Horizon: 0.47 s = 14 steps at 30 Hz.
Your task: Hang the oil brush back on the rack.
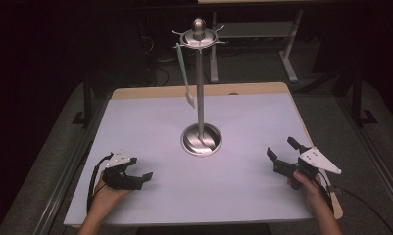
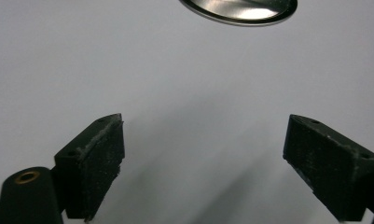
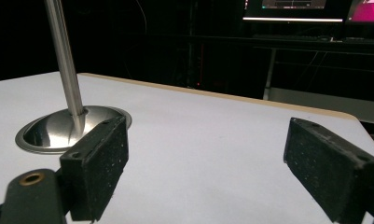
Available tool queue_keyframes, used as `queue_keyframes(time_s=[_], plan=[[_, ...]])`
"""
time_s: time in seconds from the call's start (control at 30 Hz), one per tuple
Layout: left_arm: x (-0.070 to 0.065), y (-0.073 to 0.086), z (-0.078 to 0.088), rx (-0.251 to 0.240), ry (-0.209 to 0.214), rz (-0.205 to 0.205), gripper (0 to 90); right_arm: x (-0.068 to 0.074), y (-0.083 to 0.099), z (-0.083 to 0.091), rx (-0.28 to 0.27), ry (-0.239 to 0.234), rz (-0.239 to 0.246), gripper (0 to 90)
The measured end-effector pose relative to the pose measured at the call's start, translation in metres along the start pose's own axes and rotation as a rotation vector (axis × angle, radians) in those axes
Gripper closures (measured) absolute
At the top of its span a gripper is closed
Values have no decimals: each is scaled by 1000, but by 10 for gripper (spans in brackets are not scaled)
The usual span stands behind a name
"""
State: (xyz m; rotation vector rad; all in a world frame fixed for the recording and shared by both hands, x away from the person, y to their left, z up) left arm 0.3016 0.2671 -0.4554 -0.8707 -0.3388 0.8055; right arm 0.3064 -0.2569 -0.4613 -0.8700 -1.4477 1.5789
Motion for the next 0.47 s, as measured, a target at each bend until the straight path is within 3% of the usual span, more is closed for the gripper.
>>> queue_keyframes(time_s=[0.47], plan=[[2,2,1,-1,1,3,109,0,0,0,2,-1,-3,133]])
Point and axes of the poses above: each handheld gripper's, and its own axes: z roughly backward along the jaws, y roughly out of its underside, x roughly to its left, the point moved 2 cm from there along -z, roughly forward along the jaws
